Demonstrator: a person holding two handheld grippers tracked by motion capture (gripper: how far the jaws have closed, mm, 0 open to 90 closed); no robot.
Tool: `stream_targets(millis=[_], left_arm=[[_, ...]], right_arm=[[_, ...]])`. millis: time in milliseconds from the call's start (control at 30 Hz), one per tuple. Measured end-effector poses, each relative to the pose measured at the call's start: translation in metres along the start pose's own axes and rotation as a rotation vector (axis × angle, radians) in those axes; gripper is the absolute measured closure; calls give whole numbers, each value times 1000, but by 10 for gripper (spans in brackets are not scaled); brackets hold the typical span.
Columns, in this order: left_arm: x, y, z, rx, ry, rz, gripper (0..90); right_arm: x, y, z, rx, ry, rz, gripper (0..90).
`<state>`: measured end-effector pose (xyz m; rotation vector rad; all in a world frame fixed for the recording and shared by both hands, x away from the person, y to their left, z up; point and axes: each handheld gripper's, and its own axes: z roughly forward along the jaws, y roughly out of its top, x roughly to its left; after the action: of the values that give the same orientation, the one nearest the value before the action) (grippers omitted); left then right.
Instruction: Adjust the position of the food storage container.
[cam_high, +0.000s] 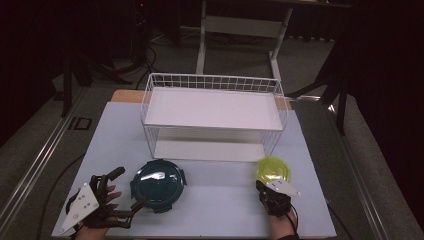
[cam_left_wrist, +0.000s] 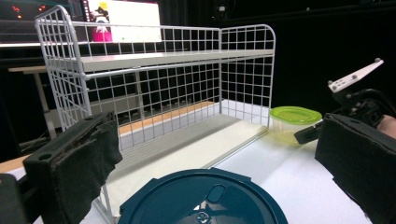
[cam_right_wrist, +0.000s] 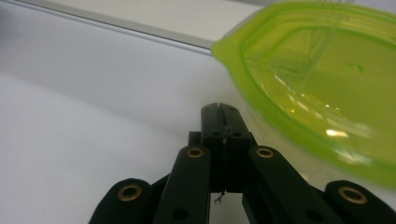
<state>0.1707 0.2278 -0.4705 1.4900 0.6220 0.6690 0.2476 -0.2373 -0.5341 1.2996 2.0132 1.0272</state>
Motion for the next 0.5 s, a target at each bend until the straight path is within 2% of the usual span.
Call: stream_targets(millis=[67, 167, 233, 333, 367, 433, 500], left_arm=[[0, 0, 0, 1, 1, 3, 4], [1, -1, -1, 0, 3, 6, 4], [1, -2, -2, 2, 5, 4, 5], [1, -2, -1, 3, 5, 3, 4], [1, -2, -1, 3, 5, 3, 5], [0, -3, -1, 6, 4, 15, 5], [0, -3, 0, 8, 3, 17, 4]], right_arm=[[-3, 1, 5, 16, -21, 16, 900], [-5, 0, 4, 19, -37, 19, 900], [-11, -2, 0, 26, -44, 41, 900], [-22, -6, -5, 30, -65, 77, 900], [-22, -6, -5, 30, -65, 77, 900], [-35, -7, -10, 25, -91, 119, 900], [-43, -9, -14, 28, -111, 135, 900]])
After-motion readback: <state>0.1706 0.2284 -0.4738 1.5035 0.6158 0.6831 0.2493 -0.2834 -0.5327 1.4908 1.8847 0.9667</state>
